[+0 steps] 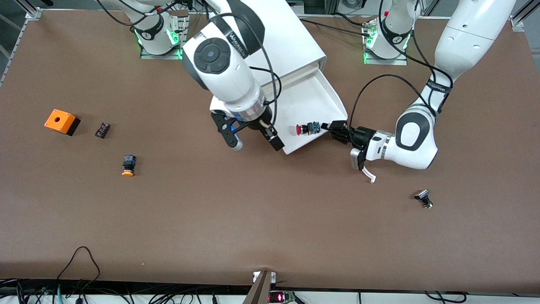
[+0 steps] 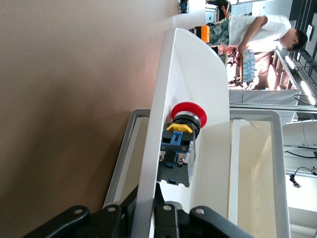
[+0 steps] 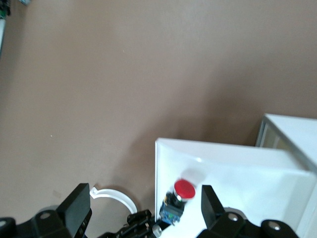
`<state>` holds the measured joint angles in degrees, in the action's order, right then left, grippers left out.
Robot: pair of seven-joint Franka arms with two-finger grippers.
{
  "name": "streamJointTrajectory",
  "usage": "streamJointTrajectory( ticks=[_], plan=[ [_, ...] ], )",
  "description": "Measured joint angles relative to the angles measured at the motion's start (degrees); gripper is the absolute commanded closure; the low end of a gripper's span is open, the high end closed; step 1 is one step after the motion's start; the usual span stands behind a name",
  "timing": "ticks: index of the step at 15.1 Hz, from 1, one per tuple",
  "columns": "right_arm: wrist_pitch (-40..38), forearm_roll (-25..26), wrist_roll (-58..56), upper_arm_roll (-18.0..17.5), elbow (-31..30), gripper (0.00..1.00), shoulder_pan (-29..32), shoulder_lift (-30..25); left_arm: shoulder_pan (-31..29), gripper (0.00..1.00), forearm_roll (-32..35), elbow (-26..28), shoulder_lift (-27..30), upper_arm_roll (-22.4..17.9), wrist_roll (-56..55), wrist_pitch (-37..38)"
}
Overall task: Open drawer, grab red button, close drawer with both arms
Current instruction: 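Lower the right gripper into the open drawer onto the red button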
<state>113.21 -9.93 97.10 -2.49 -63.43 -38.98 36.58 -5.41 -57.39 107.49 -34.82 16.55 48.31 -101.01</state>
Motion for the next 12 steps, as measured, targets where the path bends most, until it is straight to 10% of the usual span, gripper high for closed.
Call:
streamJointTrajectory(
  ticks=[8,9,12],
  plan=[
    [7.68,0.00,8.62,0.08,2.18,0.01,-3.33,6.45,-0.14,1.00,0.06,-2.82,-1.92,-1.62,-0.36,0.92],
    [8.21,0.00,9.38,0.09,2.28,0.01,-3.72,7.03,-0.14,0.01,0.06,-3.06,-2.20,-1.62,-0.37,1.05],
    [9.29,0.00,10.44,0.10,3.37,0.01,-4.95,8.69,-0.04,0.00,0.45,-3.65,-2.69,-1.95,-0.69,-1.52]
  ],
)
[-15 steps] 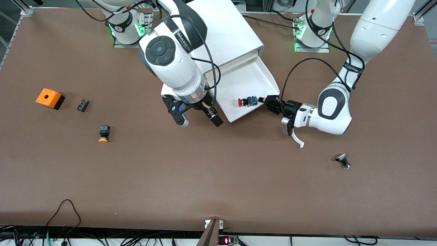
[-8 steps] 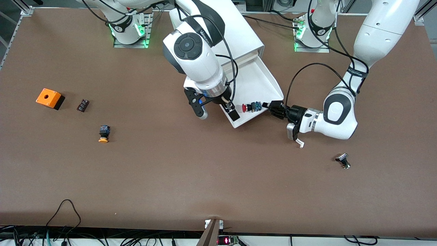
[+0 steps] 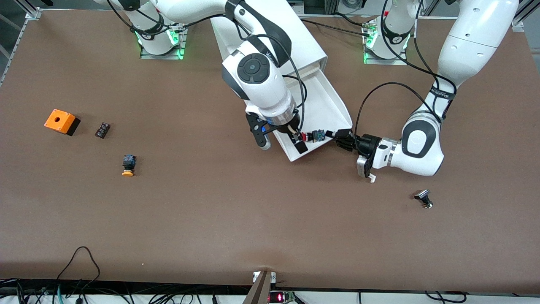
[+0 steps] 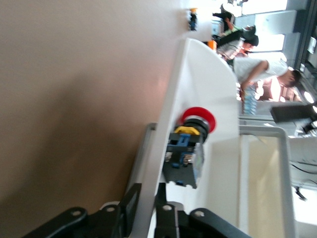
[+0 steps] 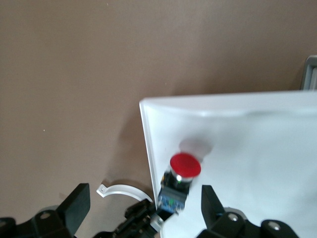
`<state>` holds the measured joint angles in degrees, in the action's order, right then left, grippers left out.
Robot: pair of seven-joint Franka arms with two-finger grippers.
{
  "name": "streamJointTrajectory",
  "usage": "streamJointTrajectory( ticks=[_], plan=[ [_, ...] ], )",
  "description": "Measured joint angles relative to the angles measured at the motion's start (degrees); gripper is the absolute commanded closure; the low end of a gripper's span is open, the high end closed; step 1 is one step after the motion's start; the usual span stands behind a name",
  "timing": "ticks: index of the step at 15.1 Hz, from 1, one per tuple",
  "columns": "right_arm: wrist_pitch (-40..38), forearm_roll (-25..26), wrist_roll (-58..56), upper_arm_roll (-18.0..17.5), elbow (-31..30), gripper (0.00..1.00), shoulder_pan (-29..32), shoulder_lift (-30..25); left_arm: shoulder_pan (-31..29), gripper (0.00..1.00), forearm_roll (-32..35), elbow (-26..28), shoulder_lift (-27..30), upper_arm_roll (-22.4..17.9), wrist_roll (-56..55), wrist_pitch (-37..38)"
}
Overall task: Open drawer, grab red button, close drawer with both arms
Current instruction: 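Lower the right gripper into the open drawer onto the red button, then grasp the red button with the right gripper while the left gripper releases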
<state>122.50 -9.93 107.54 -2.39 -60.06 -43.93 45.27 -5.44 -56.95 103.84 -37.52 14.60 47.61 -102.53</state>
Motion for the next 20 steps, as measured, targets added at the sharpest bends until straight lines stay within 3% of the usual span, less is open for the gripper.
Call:
streamJointTrajectory(
  ticks=[4,6,15,18,20],
  plan=[
    [2.22,0.00,1.85,0.05,0.57,0.01,-1.91,2.07,-0.19,0.00,1.14,-1.40,0.11,-0.65,-3.74,-0.28],
    [3.27,0.00,3.19,0.10,0.65,0.01,-3.03,3.45,-0.24,0.00,4.77,-4.06,0.45,-0.78,-9.04,2.16],
    [7.38,0.00,7.31,0.17,0.95,0.01,-4.22,6.96,-3.11,0.00,35.37,-22.72,2.17,-1.27,-33.69,21.11],
    [9.03,0.00,8.52,0.15,0.96,0.08,-4.32,7.94,-3.20,0.00,44.46,-27.62,3.40,-1.26,-36.21,25.68],
    [9.96,0.00,9.22,0.14,0.96,0.24,-4.38,8.40,-3.19,0.00,49.93,-28.96,5.30,-1.25,-37.41,26.53]
  ],
)
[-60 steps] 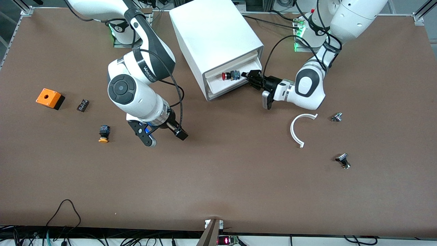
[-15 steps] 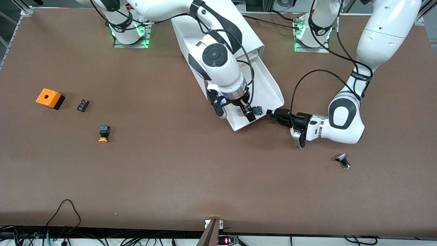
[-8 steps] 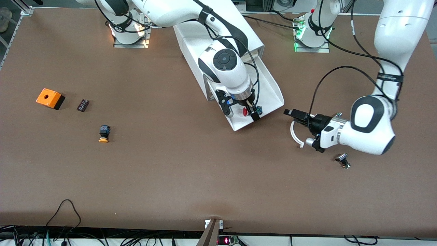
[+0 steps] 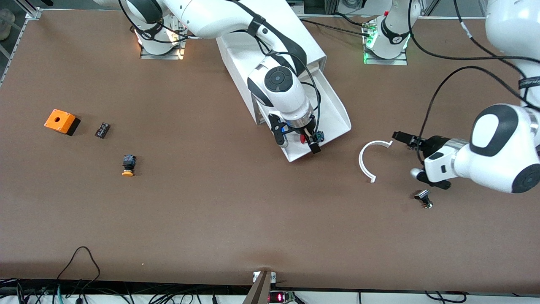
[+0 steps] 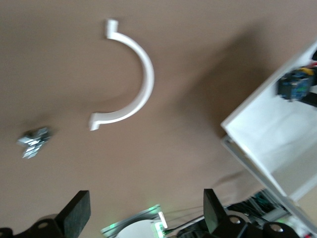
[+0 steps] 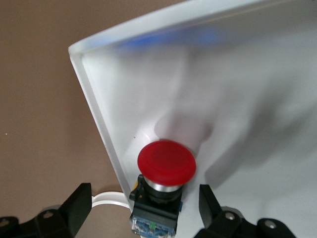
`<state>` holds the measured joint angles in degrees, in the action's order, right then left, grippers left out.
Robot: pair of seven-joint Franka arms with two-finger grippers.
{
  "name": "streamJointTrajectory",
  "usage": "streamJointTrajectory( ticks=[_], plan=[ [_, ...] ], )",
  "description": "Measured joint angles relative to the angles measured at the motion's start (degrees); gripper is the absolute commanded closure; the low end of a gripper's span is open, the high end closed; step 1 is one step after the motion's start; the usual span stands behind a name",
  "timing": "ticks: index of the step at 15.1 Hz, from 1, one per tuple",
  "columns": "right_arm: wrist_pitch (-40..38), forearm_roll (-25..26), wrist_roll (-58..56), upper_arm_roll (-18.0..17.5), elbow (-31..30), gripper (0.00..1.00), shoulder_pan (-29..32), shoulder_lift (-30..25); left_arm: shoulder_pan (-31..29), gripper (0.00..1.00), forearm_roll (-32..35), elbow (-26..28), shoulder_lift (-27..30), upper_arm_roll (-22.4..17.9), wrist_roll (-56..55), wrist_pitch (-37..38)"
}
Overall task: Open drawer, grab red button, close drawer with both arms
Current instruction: 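Grasp the red button with the right gripper while the left gripper releases, then lift the red button out of the drawer with the right gripper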
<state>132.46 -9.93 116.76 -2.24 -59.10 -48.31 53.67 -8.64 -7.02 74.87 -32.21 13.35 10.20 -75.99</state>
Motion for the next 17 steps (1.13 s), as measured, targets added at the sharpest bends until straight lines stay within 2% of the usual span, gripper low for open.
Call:
streamJointTrajectory(
  ticks=[4,5,6,10,15,17],
  plan=[
    [0.38,-0.01,0.39,-0.02,0.04,0.84,-0.05,0.08,0.07,0.00,6.41,-0.68,2.58,0.01,-0.68,0.10],
    [0.33,-0.03,0.44,-0.04,0.03,0.94,-0.06,0.08,0.21,0.00,7.64,-1.42,2.66,0.03,-0.68,0.10],
    [0.27,-0.07,0.47,-0.05,0.03,1.00,-0.09,0.09,0.45,0.00,8.67,-2.07,2.67,0.06,-0.69,0.10],
    [-0.50,-0.09,0.55,-0.04,0.55,1.00,-0.10,0.08,0.83,0.00,9.47,-2.52,2.56,0.09,-0.81,0.10],
    [-9.14,-0.09,-0.12,0.12,6.86,1.00,1.01,-1.39,0.84,0.00,9.47,-2.52,2.45,0.08,-0.86,0.11],
    [-11.55,-0.09,-4.15,0.21,7.47,1.00,2.16,-2.73,0.84,0.00,9.47,-2.52,2.40,0.08,-0.86,0.13]
  ],
)
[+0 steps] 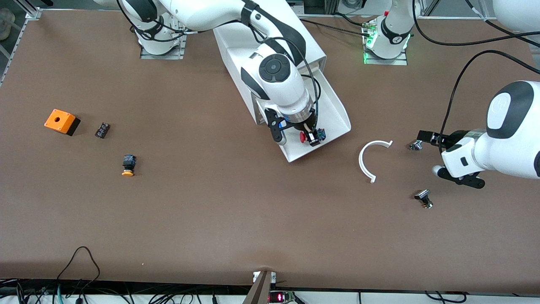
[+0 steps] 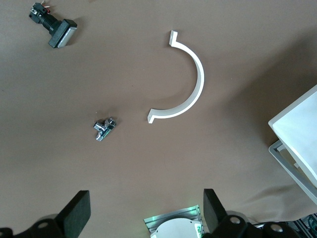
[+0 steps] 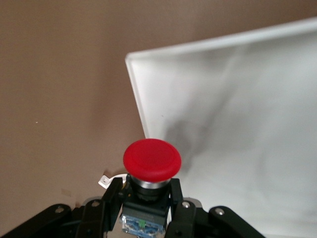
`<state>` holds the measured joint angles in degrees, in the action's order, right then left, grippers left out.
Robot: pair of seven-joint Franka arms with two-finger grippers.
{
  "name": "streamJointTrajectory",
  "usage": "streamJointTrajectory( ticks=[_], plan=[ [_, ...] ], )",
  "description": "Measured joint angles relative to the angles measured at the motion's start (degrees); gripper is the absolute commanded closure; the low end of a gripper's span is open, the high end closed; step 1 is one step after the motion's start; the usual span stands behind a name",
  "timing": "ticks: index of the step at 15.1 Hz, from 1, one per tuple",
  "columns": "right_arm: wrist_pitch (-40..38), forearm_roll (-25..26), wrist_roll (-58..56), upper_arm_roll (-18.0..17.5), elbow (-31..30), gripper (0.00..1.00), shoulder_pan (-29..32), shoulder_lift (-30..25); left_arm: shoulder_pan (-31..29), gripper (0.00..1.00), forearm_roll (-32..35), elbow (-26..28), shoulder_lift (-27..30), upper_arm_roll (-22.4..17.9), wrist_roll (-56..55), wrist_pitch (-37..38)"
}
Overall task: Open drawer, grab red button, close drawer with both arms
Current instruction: 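Lift the red button out of the drawer with the right gripper, then push the drawer shut with the left gripper while the right gripper carries the button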
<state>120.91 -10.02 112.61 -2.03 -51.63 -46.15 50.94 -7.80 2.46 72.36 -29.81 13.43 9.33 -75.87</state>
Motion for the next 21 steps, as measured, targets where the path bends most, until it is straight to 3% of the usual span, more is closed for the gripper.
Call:
streamJointTrajectory(
  ticks=[4,10,16,21],
  plan=[
    [-5.27,-2.67,-14.63,0.22,0.08,1.00,4.49,-2.60,0.15,0.00,0.00,0.21,-0.14,0.05,0.00,0.02],
    [-20.09,-6.69,-44.85,0.59,0.22,1.00,15.08,-7.73,0.44,0.00,0.00,1.57,-0.23,0.24,-1.76,-0.39],
    [-28.81,-5.34,-69.33,2.54,-1.32,1.00,21.08,-10.03,1.27,0.00,-2.90,7.52,-0.81,3.78,-21.34,-9.73],
    [-27.27,-1.44,-87.16,7.48,-10.05,1.00,21.43,-13.22,3.83,0.00,-6.01,13.62,-0.98,4.25,-35.83,-20.95]
  ],
)
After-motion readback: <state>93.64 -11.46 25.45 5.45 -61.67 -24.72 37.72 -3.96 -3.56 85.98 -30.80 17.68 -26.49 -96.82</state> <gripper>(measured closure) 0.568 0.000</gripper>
